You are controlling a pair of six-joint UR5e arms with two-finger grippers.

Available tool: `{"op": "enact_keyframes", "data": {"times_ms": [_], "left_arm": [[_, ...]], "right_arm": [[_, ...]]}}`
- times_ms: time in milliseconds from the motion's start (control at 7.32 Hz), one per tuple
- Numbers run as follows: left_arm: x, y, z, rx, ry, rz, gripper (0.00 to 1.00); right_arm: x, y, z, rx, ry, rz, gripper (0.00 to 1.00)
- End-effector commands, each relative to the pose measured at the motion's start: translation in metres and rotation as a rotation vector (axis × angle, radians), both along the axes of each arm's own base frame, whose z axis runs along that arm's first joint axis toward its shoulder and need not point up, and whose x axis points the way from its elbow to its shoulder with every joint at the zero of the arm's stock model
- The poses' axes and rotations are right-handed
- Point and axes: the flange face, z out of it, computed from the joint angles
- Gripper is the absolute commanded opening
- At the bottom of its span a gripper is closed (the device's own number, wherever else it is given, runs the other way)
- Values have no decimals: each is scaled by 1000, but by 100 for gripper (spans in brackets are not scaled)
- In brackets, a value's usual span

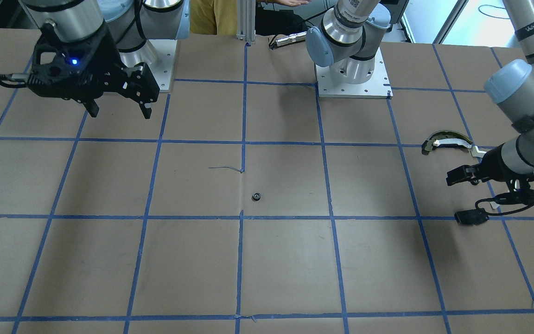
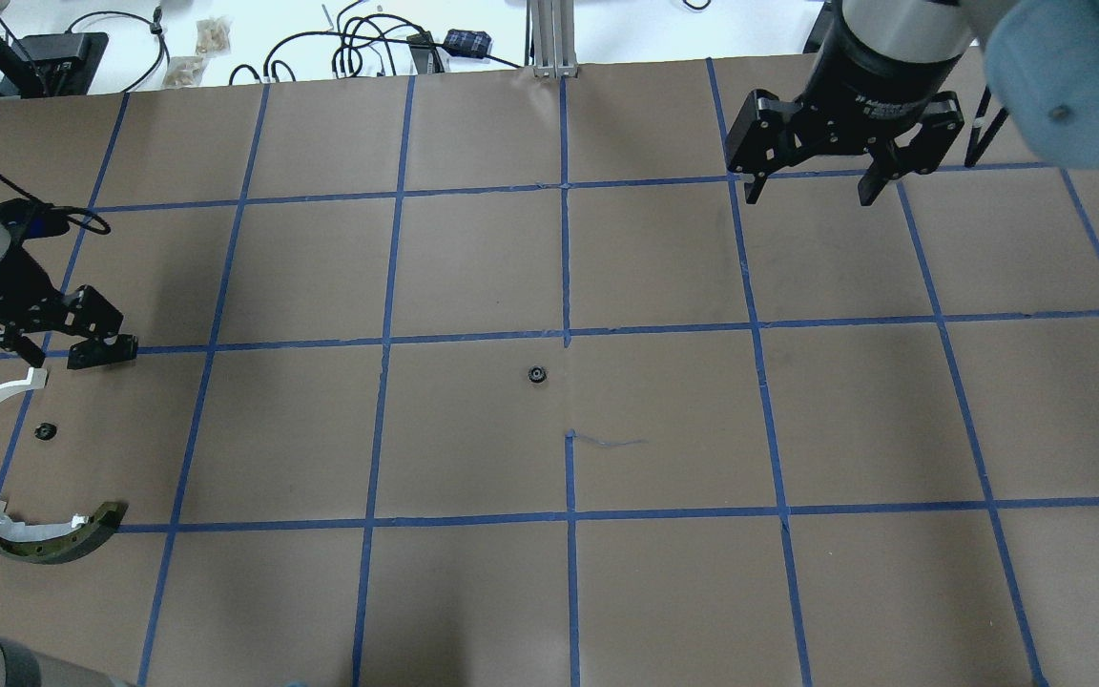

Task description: Place bearing gear from tray to pile

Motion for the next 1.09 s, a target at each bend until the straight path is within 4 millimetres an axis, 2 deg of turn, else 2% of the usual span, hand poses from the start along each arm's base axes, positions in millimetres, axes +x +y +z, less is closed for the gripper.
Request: {"op": "enact_keyframes", "data": {"times_ms": [0,137,273,410,546,683,820,956], "left_arm": [[-143,-38,20,-83,25,14,100],[-216,-38,19,-96,13,-7,100],[-281,-34,14,-125,34,-39,100],[-332,-30,7,-161,57,-97,100],[-370,-21,-7,-137,120,-144,100],[-398,-12,-19,-123,162,-174,100],[-411,-11,-32,-140,171,-182,100],[-429,-5,-48,-124,160,-157,100]], "right_arm": [[2,19,36,19,-2,27,100],[2,22,21,44,1,33,100],[4,20,12,34,-18,15,100],[1,6,-9,22,-5,31,100],[0,-3,-10,-46,2,36,100],[1,0,-30,-12,-5,51,100],[0,5,-53,23,-8,49,100],[-5,-3,-52,-32,-10,29,100]]}}
